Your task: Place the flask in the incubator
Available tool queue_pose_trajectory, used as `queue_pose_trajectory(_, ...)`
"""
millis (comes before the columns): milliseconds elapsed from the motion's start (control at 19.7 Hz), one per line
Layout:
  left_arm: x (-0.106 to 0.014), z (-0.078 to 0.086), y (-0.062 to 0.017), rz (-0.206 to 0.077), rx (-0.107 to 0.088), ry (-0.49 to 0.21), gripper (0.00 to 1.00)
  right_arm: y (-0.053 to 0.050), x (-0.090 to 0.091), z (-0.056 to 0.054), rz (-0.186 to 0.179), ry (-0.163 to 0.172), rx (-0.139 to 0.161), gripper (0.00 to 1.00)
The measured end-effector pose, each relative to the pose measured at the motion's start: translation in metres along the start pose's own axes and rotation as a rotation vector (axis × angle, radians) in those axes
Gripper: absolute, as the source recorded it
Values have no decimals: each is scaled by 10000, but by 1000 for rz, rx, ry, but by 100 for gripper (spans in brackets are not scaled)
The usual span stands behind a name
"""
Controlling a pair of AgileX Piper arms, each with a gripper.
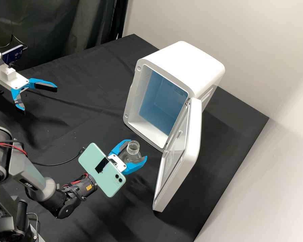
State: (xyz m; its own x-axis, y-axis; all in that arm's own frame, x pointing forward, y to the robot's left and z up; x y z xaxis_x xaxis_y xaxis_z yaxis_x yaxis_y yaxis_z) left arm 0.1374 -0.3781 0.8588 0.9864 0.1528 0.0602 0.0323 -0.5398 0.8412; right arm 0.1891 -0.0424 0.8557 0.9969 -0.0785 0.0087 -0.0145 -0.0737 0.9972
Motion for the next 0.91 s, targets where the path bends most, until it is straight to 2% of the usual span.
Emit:
queue_pose_trajectory(101, 0, 0, 0, 0, 0, 0, 100, 16, -9, -4, 8, 1, 3, 0)
queue_pose_trajectory(406, 0, 0, 0, 0, 0, 0, 100, 2, -9, -11, -6, 8, -4, 0)
queue_pose_trajectory(913, 0, 0, 0, 0, 0, 0, 100, -117, 77, -60, -60, 35, 6, 0)
